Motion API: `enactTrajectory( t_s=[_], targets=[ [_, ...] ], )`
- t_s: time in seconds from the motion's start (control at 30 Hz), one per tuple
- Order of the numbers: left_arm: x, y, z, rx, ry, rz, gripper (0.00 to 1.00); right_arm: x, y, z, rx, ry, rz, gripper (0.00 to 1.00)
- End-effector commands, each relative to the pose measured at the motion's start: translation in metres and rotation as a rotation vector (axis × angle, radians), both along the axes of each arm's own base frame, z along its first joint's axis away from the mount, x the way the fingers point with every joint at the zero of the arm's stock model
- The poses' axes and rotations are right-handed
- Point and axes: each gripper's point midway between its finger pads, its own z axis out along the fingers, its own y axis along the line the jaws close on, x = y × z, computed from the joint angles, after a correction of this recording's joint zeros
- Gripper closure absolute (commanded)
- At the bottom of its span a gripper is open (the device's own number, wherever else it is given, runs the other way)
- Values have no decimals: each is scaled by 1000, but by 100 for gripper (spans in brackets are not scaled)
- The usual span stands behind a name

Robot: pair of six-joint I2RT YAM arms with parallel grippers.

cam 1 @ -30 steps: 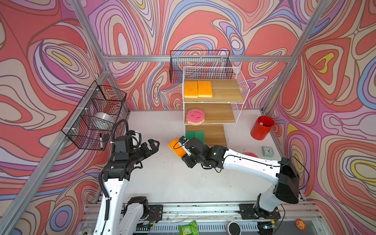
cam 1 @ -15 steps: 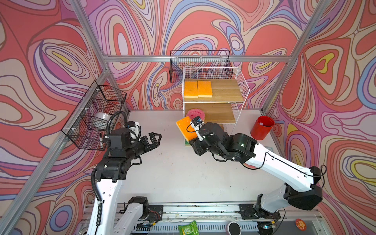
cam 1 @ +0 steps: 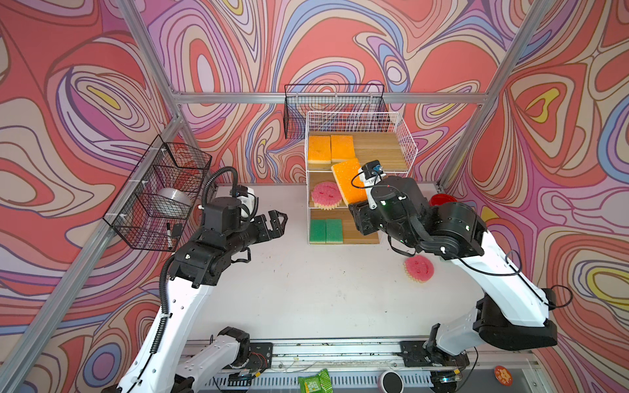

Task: Arrange cleaning sponges on a shelf
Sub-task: Place the cleaning sponge at the shelf.

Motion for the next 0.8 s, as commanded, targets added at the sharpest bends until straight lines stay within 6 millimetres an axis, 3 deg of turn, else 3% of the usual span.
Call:
enactTrajectory(
  t_s=[0.0,0.17,0.3,0.6,0.77],
  targets=[
    [10,-6,4,73,-49,12,0,7,-25,-2,-62,13,-74,42],
    [16,-28,2,65,-65,-35,0,29,-49,5,-26,30,-130,43],
    [16,-35,-1,76,-78,-55,0,52,-49,2,-2,53,-136,43],
    [0,-18,-23,136,-86,-41,0,103,-49,-5,47,99,-165,43],
    [-11,-11,-29,147,-89,-48,0,116,-40,-8,66,95,-158,43]
  ],
)
